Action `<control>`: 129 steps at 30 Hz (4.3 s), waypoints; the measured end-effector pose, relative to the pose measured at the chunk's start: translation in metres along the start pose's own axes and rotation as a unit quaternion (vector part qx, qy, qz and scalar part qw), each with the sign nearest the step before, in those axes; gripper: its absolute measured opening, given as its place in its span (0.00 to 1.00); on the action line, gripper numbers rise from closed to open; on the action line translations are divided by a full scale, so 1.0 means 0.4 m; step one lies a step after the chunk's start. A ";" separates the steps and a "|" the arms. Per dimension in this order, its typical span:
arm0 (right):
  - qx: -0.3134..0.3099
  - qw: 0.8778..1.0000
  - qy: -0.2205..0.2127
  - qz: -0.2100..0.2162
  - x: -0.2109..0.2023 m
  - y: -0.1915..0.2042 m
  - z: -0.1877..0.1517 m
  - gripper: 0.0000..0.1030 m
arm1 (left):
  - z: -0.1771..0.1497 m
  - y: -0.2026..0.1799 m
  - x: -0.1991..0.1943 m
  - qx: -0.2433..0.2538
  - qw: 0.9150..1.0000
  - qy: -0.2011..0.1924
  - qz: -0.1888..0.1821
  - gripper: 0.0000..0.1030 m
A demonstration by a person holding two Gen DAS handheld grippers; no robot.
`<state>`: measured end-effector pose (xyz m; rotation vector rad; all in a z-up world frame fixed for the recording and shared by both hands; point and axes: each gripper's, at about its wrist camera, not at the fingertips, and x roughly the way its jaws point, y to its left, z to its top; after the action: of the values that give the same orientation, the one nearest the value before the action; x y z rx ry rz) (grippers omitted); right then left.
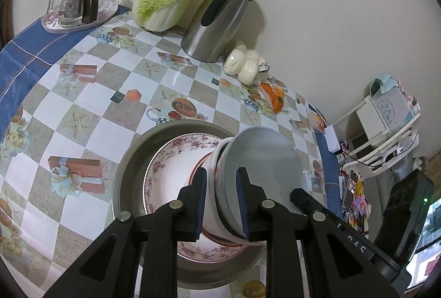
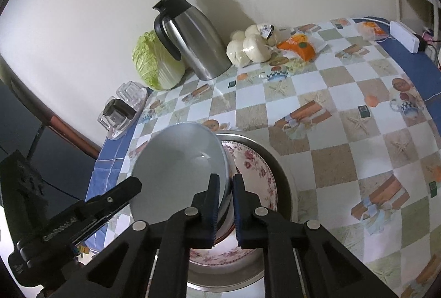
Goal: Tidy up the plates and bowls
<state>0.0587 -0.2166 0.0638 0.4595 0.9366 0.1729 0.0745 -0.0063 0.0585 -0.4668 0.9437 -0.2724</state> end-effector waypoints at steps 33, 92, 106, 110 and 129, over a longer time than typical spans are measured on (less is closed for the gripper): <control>-0.062 0.993 -0.021 -0.095 -0.023 0.038 0.003 0.80 | 0.016 0.020 -0.037 0.015 0.996 -0.035 0.082 0.83; -0.099 0.982 -0.020 -0.159 -0.054 0.048 -0.224 1.00 | -0.114 0.200 -0.083 0.159 0.969 -0.042 0.183 0.98; -0.107 0.979 0.007 -0.175 -0.009 0.041 -0.232 1.00 | -0.134 0.210 -0.051 0.186 0.970 -0.026 0.155 0.98; -0.108 0.978 0.013 -0.179 0.000 0.038 -0.234 1.00 | -0.138 0.205 -0.040 0.192 0.969 -0.022 0.152 0.98; -0.112 0.976 0.024 -0.183 0.017 0.028 -0.233 1.00 | -0.141 0.208 -0.017 0.192 0.971 -0.021 0.139 0.98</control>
<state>-0.0117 -0.1757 0.0168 0.0707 1.0204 -0.0466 0.0261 0.0539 -0.0060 0.0174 0.8767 -0.1841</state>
